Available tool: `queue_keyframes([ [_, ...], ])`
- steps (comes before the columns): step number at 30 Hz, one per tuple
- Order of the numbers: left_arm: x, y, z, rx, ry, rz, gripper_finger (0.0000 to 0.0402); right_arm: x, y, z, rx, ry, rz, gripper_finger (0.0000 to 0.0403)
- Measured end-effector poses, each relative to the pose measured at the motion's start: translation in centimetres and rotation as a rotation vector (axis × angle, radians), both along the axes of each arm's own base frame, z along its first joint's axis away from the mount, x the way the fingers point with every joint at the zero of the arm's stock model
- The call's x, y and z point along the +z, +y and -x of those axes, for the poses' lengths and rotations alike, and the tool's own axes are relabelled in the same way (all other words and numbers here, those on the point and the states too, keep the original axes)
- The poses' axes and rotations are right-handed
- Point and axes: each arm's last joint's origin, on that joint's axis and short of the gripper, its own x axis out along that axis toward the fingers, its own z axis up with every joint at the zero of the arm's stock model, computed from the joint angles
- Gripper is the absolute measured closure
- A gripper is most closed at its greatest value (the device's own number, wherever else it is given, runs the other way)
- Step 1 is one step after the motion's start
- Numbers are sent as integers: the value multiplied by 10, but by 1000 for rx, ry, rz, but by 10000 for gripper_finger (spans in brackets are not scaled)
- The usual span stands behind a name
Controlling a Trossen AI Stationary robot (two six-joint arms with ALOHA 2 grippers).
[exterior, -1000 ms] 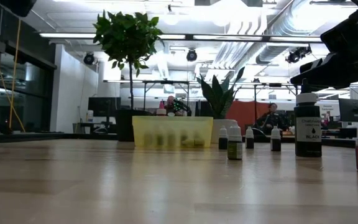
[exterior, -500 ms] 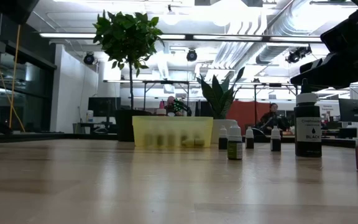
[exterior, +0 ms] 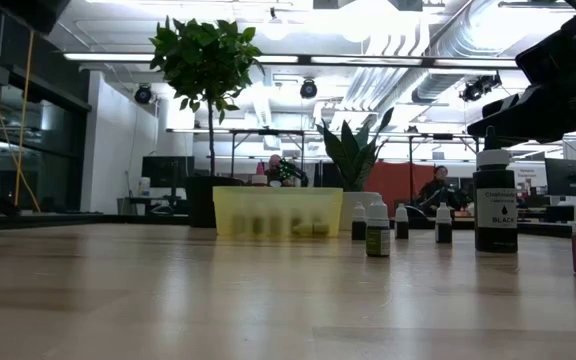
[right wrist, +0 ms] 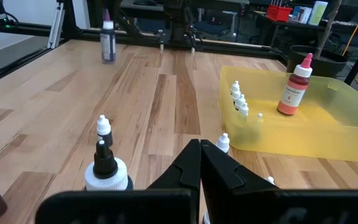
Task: Pick & Place food coloring
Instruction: Put the large purple food coloring bottle into the yellow bin
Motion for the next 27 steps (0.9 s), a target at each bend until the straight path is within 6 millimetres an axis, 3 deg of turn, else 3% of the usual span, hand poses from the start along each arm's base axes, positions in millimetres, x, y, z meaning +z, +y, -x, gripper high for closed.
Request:
queue_keyframes([
  [6,50,24,-20,-45,-35,-30,313,0,0,0,0,0,0,402],
  [13,111,69,-49,-62,-164,-58,313,0,0,0,0,0,0,402],
  [20,119,119,-110,-180,-75,-24,313,0,0,0,0,0,0,402],
  [27,113,157,-179,-225,-174,8,313,0,0,0,0,0,0,402],
])
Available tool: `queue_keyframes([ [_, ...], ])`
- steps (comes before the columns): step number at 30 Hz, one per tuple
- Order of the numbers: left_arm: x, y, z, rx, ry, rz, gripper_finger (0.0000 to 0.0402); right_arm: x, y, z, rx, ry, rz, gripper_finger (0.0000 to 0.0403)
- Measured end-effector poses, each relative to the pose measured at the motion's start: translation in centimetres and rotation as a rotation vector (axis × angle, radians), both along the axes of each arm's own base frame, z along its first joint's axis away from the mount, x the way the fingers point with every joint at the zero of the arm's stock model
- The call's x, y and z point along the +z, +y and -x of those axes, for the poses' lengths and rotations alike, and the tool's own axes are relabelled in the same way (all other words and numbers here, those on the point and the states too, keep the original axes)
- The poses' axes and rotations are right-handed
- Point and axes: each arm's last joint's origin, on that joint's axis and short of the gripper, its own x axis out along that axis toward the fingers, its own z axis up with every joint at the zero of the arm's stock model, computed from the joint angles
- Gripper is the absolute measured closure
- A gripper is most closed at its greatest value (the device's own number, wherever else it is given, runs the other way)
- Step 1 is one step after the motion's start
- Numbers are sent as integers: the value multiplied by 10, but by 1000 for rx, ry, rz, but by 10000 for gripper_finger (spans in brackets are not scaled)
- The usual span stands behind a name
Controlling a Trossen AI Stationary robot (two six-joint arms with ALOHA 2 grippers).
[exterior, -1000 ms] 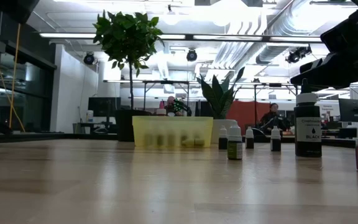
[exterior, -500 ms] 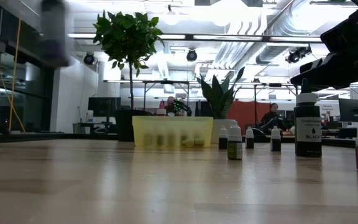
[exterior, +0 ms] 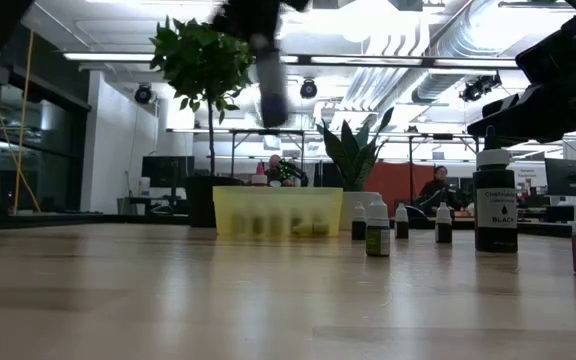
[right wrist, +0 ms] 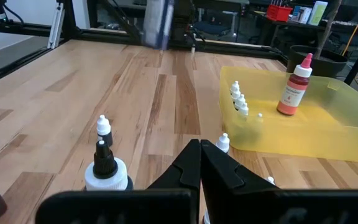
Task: Pick & Place food coloring
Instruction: Put the large purple food coloring bottle into the yellow bin
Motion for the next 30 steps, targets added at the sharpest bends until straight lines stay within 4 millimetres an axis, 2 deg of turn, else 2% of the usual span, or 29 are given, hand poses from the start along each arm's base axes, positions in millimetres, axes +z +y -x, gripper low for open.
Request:
queue_keyframes([
  [3,-12,16,-19,25,-5,23,313,0,0,0,0,-2,0,402],
  [7,-33,46,-23,72,90,32,313,0,0,0,0,0,0,402],
  [9,-37,62,-27,104,68,35,313,0,0,0,1,0,0,402],
  [20,-34,129,-16,276,40,-12,313,0,0,0,1,-2,0,402],
  [30,-31,169,-16,375,-76,-87,313,0,0,0,0,-1,0,402],
])
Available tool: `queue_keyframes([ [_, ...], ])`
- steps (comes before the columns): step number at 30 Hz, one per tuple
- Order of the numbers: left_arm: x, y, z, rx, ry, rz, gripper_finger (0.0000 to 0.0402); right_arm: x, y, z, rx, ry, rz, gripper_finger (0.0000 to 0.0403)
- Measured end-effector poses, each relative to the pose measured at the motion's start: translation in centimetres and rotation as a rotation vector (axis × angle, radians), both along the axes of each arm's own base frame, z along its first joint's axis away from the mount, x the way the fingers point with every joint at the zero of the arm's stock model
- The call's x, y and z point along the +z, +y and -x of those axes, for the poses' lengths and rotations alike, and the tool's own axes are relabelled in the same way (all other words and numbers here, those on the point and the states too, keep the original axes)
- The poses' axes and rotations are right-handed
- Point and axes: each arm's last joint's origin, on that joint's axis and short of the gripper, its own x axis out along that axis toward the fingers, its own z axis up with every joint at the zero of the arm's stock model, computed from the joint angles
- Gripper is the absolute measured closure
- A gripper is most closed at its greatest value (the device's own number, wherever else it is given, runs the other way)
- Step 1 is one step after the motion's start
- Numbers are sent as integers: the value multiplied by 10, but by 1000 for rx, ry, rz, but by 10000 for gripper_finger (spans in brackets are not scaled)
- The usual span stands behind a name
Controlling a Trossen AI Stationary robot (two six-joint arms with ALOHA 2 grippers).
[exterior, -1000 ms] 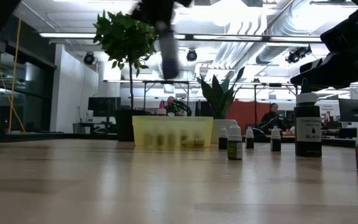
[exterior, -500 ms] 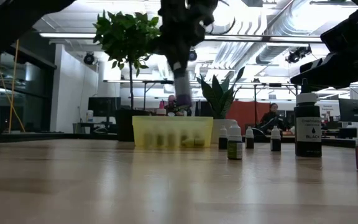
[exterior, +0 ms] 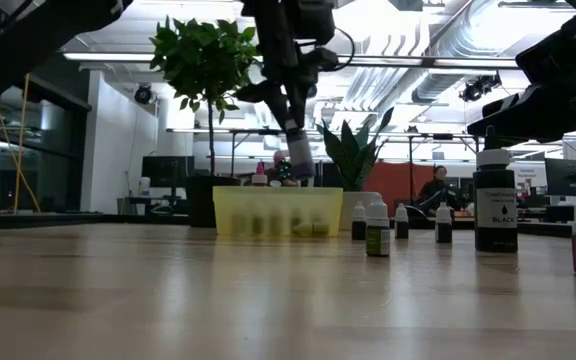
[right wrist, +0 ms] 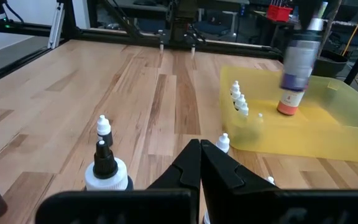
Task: Pick & Place food coloring
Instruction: Put the large purple food coloring bottle into the yellow bin
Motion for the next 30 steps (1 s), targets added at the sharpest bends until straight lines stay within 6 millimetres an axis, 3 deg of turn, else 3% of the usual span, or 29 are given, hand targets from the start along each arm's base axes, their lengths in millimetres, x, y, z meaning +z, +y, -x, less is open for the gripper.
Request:
queue_keyframes([
  [9,-13,26,-3,118,14,-90,313,0,0,0,0,0,0,402],
  [19,-36,37,-13,185,65,-160,313,0,0,0,0,1,0,402],
  [30,-42,57,-1,321,102,-157,313,0,0,0,0,1,0,402],
])
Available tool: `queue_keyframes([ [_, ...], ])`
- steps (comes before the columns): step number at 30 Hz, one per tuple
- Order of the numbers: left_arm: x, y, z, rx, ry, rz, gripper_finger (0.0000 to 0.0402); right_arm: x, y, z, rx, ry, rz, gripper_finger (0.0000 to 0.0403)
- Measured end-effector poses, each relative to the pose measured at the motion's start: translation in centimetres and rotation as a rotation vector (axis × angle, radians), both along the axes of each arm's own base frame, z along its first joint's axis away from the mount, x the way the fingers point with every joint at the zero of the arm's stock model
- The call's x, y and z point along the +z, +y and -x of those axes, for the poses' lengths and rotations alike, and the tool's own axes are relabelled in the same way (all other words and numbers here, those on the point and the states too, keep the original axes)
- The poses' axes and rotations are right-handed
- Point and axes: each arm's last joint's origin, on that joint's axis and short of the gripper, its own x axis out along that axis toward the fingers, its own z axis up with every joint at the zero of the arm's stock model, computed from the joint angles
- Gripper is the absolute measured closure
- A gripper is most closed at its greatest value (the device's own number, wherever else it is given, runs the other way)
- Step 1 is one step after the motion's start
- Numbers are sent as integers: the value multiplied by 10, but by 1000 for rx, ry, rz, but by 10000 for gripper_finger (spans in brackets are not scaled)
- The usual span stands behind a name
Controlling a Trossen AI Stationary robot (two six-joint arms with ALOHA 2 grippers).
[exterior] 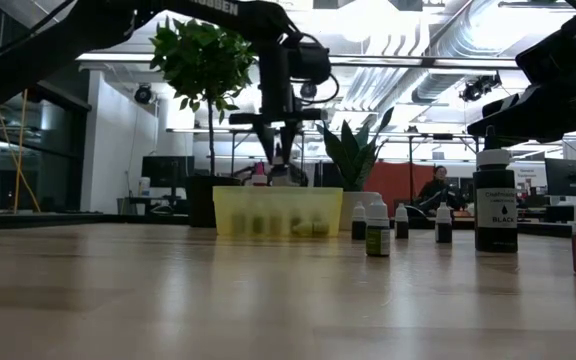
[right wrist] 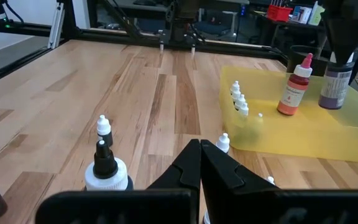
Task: Pick & Place food coloring
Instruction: Put the large purple food coloring bottle into the yellow bin
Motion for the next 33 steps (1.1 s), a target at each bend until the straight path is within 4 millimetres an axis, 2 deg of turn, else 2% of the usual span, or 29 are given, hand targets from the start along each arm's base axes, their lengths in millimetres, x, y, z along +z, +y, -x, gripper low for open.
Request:
queue_keyframes([
  [12,-20,16,11,105,29,55,313,0,0,0,0,0,0,402],
  [22,-36,16,12,122,58,82,313,0,0,0,1,0,0,402],
  [27,-37,16,12,123,57,81,313,0,0,0,0,0,0,402],
  [29,-36,16,12,123,57,80,304,0,0,0,0,0,0,402],
  [33,-36,17,11,124,51,74,252,0,0,0,0,0,0,402],
])
